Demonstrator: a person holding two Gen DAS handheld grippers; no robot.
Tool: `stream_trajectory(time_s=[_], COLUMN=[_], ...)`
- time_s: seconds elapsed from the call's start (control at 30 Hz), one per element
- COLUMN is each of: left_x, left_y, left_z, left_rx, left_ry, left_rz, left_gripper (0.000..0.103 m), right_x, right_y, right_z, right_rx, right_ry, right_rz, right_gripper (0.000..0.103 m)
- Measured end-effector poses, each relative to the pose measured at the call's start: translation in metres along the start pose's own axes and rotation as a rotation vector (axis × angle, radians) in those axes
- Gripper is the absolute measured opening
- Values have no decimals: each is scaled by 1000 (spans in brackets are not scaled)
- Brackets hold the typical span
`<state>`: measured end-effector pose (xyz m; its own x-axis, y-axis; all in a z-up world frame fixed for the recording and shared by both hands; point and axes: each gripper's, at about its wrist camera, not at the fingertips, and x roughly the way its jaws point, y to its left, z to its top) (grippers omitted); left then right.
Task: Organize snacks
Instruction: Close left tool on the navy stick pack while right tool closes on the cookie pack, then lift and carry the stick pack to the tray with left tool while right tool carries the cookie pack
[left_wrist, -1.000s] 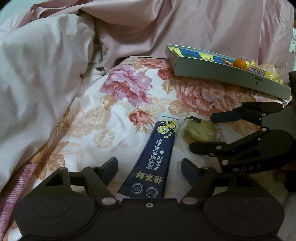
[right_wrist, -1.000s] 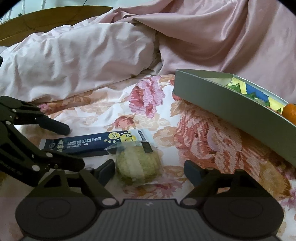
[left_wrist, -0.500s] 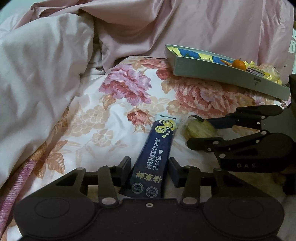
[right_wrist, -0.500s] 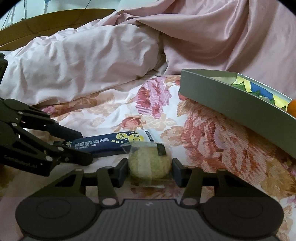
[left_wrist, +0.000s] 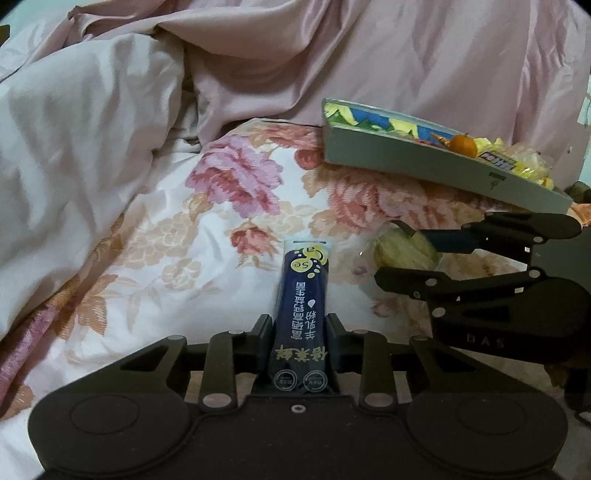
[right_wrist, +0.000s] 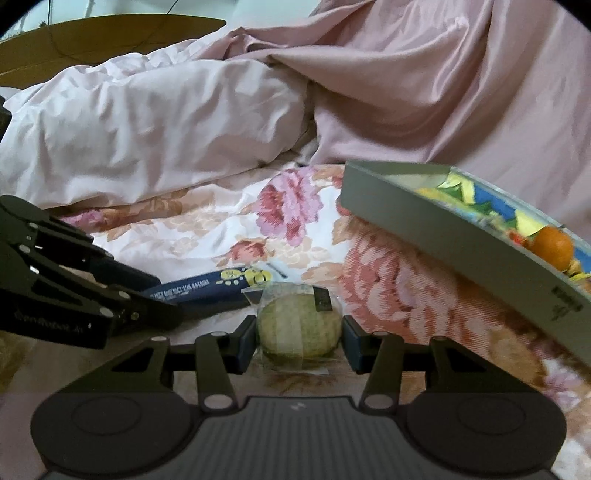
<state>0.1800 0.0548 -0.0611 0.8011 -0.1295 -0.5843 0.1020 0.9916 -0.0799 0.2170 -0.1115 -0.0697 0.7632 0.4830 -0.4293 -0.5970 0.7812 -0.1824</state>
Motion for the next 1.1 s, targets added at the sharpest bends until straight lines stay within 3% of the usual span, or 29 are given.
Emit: stream_trajectory(time_s=[0.4, 0.57, 0.73, 1.1], left_x=[-3, 13, 28, 23], left_y=[-19, -16, -29, -51], left_z=[-4, -1, 9, 14], left_rx=[44, -3, 44, -12], left_ry=[0, 66, 90, 62], left_rz=[-9, -18, 4, 79], left_gripper=[30, 38, 39, 28], right_x=[-35, -37, -40, -65], right_y=[-17, -19, -18, -25], right_z=[10, 10, 11, 20], right_rx=[34, 39, 32, 23], right_ry=[-41, -46, -56, -118], right_rz=[-93, -104, -106, -141], right_gripper=[53, 53, 53, 53])
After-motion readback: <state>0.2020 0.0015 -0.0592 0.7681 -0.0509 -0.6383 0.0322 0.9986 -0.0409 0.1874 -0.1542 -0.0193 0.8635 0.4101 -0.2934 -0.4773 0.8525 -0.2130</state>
